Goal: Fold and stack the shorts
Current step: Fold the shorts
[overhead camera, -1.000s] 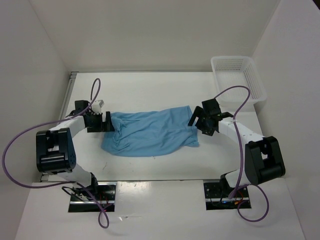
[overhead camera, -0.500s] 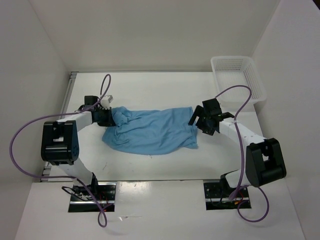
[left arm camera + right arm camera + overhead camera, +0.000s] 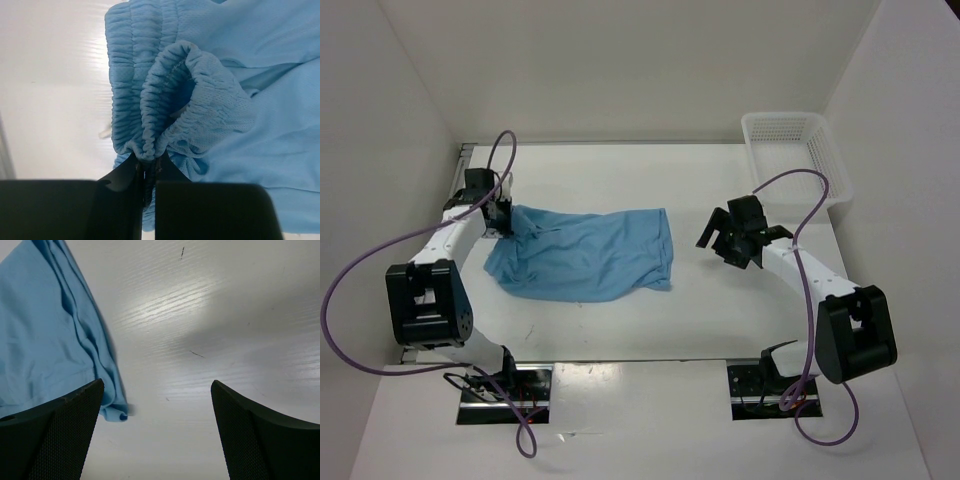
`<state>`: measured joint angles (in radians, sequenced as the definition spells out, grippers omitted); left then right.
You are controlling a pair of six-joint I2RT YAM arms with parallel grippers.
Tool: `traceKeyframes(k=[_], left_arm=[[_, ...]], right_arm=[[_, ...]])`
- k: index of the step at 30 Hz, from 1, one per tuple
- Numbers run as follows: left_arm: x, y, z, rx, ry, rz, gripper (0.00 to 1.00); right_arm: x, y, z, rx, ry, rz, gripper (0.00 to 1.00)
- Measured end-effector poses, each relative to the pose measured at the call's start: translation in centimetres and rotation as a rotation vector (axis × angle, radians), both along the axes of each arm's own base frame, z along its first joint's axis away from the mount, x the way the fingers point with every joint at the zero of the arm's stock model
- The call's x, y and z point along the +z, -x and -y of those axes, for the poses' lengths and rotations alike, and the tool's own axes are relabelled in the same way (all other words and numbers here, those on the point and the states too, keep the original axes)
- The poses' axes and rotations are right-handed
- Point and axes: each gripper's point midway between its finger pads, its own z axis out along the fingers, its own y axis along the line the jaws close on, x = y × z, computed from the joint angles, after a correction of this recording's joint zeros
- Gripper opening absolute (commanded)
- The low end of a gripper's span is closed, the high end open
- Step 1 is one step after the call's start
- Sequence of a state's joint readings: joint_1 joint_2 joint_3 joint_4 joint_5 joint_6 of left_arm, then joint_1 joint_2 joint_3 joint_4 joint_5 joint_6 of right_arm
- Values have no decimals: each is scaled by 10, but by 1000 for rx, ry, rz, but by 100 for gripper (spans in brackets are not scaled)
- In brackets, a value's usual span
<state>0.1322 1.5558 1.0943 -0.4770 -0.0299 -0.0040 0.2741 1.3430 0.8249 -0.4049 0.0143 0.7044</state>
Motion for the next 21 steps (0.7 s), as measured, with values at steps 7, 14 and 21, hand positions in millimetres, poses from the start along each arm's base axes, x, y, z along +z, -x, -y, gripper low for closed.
traceKeyframes(k=[7, 14, 21], left_arm=[[33, -11, 3, -7, -59, 65, 0], [38, -18, 75, -200, -48, 92, 0], [47, -21, 130, -342, -26, 123, 0]], right_arm=[[0, 1, -2, 13, -5, -1, 92], [2, 1, -3, 30, -6, 3, 92], [6, 2, -6, 45, -18, 16, 92]])
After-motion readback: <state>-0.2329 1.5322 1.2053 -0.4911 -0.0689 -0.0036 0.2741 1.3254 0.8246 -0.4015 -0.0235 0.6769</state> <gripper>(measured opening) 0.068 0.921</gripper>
